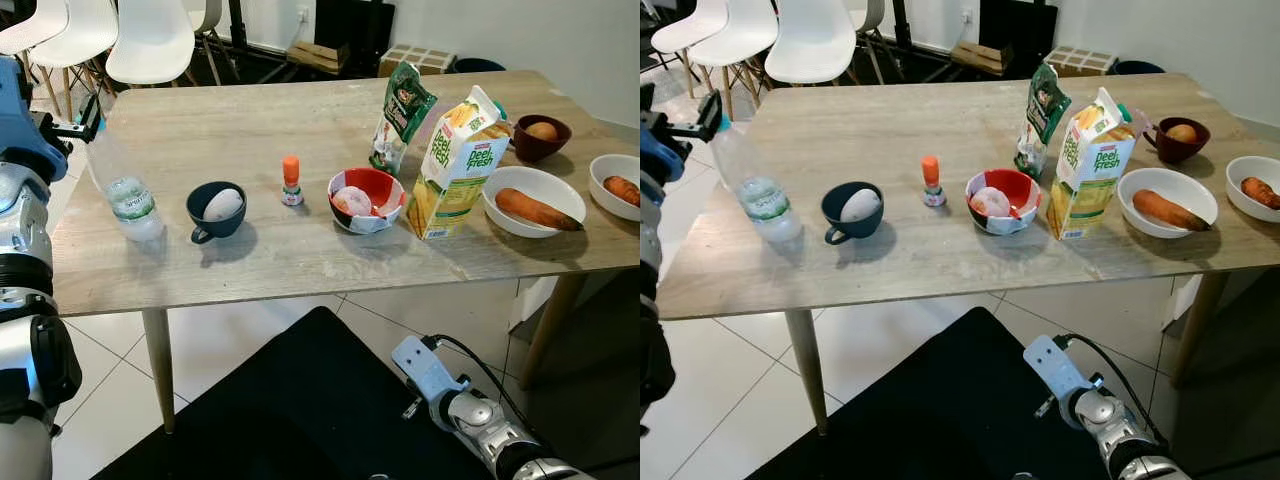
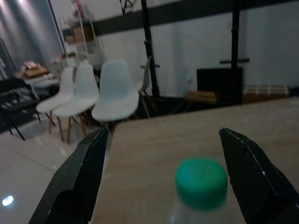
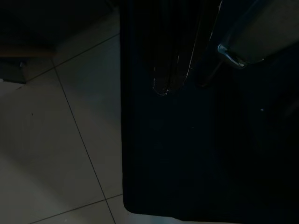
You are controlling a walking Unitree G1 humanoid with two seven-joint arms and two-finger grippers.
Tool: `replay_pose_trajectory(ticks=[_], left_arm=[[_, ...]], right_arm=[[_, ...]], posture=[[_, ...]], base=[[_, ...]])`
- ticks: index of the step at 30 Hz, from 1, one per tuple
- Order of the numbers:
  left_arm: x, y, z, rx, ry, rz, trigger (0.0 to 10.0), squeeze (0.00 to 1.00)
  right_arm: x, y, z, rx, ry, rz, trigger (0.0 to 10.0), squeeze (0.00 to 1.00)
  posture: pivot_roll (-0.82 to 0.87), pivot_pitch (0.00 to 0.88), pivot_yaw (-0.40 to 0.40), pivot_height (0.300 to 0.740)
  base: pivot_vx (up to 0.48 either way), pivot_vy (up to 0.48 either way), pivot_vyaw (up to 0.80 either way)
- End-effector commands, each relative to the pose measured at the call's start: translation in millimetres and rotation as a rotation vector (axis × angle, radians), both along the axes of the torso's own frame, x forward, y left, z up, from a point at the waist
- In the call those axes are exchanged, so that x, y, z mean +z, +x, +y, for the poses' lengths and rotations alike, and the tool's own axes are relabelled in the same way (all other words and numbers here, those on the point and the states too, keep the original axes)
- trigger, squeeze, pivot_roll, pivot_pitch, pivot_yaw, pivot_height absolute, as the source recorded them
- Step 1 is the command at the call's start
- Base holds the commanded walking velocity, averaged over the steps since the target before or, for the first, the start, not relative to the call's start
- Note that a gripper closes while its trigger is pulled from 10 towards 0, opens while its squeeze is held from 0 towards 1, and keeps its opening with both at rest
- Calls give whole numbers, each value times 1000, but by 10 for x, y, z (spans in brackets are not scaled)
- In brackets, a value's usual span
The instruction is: Restocking fridge
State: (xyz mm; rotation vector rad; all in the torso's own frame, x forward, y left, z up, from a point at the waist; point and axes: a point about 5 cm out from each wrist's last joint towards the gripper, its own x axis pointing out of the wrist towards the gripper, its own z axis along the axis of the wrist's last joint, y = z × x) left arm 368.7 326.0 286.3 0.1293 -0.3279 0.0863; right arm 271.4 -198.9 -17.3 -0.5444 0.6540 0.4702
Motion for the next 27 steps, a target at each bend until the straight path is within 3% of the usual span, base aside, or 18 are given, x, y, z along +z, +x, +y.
replay_pose_trajectory(ticks=[1,11,18,19,20,27], left_arm=[[-88,-7,33,-5,-11,45,10000,0],[-306,22,-3,-34,-23,167,10000,0],[-357,25,-16,-52,-14,200,10000,0],[-356,23,-7,-40,-15,199,2392,0],[-355,21,1,-34,-15,198,0,0],[-350,16,9,-34,-12,199,0,0]], right_arm=[[-52,-60,-3,-3,5,23,10000,0],[-55,-62,9,-1,6,21,10000,0],[-53,-59,9,-2,5,20,10000,0],[-53,-58,8,-3,5,20,10000,0],[-52,-56,8,-4,5,19,10000,0],[-49,-50,15,-7,7,18,10000,0]], posture=[[-60,141,27,740],[-64,127,29,740],[-63,122,29,740],[-63,121,30,740],[-62,120,31,740],[-58,123,31,740]], base=[[0,0,0],[0,0,0],[0,0,0],[0,0,0],[0,0,0],[0,0,0]])
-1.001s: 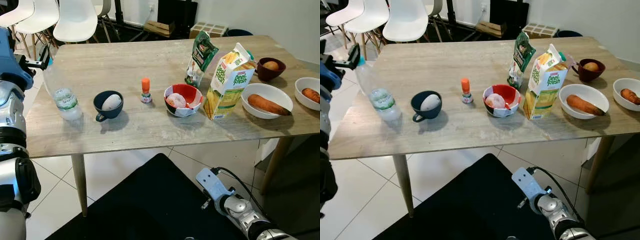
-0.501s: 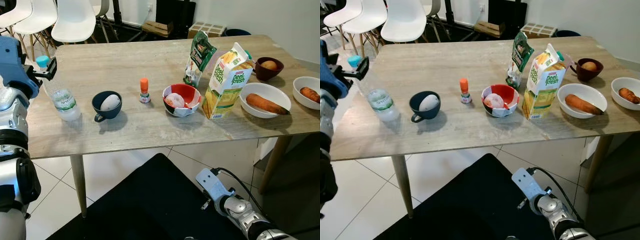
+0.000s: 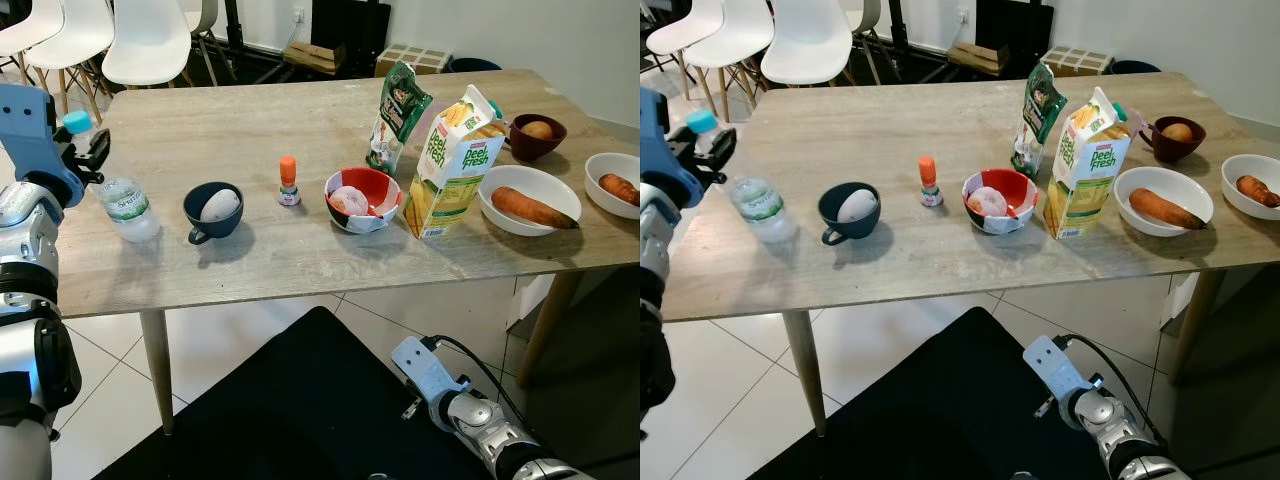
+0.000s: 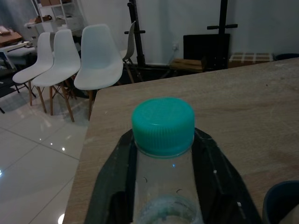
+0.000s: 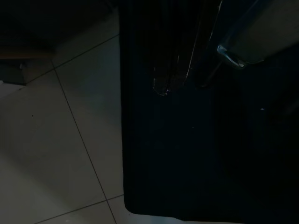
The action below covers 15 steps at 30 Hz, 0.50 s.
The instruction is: Restocking fridge
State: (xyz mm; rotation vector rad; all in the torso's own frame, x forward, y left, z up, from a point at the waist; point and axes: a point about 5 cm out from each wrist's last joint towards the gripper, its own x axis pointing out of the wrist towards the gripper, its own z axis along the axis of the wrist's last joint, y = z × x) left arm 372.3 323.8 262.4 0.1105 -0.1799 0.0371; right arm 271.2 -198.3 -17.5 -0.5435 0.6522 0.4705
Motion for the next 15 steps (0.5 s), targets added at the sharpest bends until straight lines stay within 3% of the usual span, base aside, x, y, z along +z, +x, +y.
replay_pose_trajectory(ticks=[1,10,15], left_arm=[[-110,-20,30,6,8,48,0,0],[-68,-9,-12,-29,22,38,0,0],[-29,40,-178,-131,5,21,0,0]], right_arm=[[-47,-48,10,-8,6,19,10000,0],[-45,-44,11,-12,8,19,10000,0],[-51,-56,-10,-18,7,21,10000,0]], posture=[[-58,122,31,740],[-53,124,34,740],[-53,124,34,740]], base=[[0,0,0],[0,0,0],[0,0,0]])
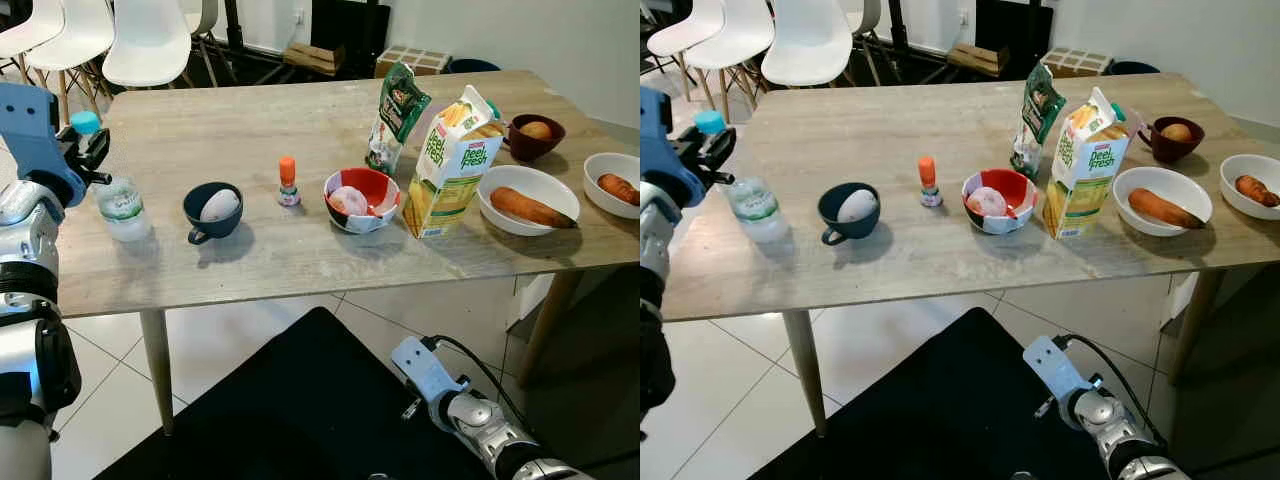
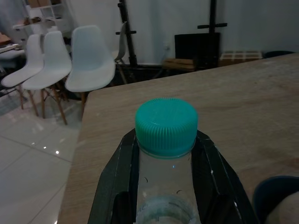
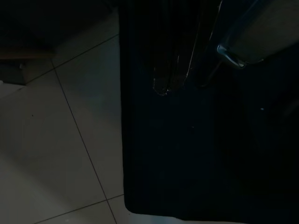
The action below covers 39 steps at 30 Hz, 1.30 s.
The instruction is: Restocking fridge
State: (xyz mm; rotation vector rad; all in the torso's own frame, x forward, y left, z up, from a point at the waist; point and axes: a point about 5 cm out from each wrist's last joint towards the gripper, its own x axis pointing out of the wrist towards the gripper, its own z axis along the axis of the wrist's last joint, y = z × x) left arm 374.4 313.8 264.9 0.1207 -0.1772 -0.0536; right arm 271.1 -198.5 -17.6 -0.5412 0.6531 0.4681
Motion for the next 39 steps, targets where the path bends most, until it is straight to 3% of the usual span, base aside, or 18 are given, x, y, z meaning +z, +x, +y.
replay_pose_trajectory(ticks=[1,2,3,6,10,14,24,30,33,39], left_arm=[[-54,45,-195,-107,-11,16,0,0],[-54,45,-195,-107,-11,16,0,0],[-54,78,-477,-245,13,21,0,0],[-49,80,-572,-289,19,20,0,0],[10,35,-919,-480,45,31,0,0],[12,-46,-1034,-563,80,50,0,0],[15,-155,-1033,-573,77,66,0,0],[-26,-380,-1165,-728,56,121,0,0],[-34,-397,-1162,-721,64,125,0,0],[-5,-389,-1060,-593,28,106,0,0]], right_arm=[[-50,-56,-12,-16,6,22,10000,0],[-50,-56,-12,-16,6,22,10000,0],[-50,-55,-13,-19,6,22,10000,0],[-50,-55,-12,-20,7,22,10000,0],[-48,-51,-14,-24,9,20,10000,0],[-50,-57,-24,-29,10,20,10000,0],[-64,-80,-41,-34,10,26,10000,0],[-60,-74,-41,-32,9,25,10000,0],[-58,-71,-39,-32,10,24,10000,0],[-58,-71,-31,-29,11,24,10000,0]], posture=[[-54,121,39,740],[-54,121,39,740],[-57,120,41,740],[-57,120,41,740],[-61,117,48,740],[-66,115,54,740],[-67,115,52,740],[-67,113,49,740],[-67,114,49,740],[-67,116,46,740]], base=[[0,0,0],[0,0,0],[0,0,0],[0,0,0],[0,0,0],[0,0,0],[0,0,0],[0,0,0],[0,0,0],[0,0,0]])
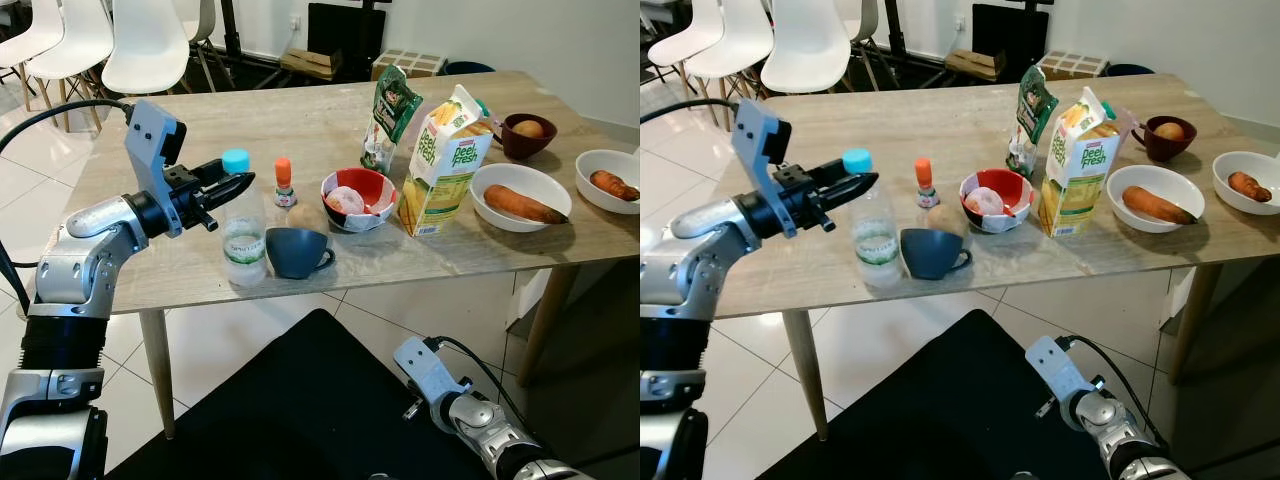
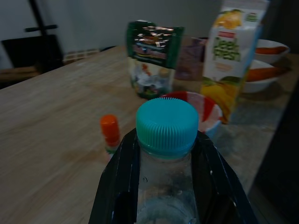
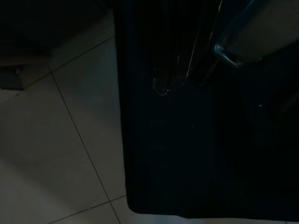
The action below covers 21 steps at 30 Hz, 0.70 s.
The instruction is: Restocking fridge
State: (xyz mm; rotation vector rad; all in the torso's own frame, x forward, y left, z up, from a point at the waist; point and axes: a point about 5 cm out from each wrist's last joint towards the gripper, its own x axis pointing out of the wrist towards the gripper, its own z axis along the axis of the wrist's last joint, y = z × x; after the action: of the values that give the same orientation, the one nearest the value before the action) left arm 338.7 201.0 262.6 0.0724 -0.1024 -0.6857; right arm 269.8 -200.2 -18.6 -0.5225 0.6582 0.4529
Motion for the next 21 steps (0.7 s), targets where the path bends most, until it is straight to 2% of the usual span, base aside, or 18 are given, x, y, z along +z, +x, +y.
replay_pose_trajectory(ticks=[1,6,9,13,17,21], left_arm=[[19,-41,73,42,16,-5,0,0],[19,-47,120,98,26,-19,0,0],[76,-21,207,198,40,-71,0,0],[96,6,270,260,49,-97,0,0],[92,52,361,362,-20,-108,0,0],[55,56,326,360,-40,-96,0,0]], right_arm=[[-49,-59,-14,-8,0,21,10000,0],[-53,-63,-13,-7,0,24,10000,0],[-53,-63,-10,-8,1,23,10000,0],[-54,-63,-8,-8,2,23,10000,0],[-58,-66,0,-6,2,24,10000,0],[-59,-66,3,-5,2,24,10000,0]], posture=[[-67,116,46,740],[-66,116,45,740],[-67,117,46,740],[-67,116,46,740],[-64,111,45,740],[-64,109,46,740]], base=[[0,0,0],[0,0,0],[0,0,0],[0,0,0],[0,0,0],[0,0,0]])
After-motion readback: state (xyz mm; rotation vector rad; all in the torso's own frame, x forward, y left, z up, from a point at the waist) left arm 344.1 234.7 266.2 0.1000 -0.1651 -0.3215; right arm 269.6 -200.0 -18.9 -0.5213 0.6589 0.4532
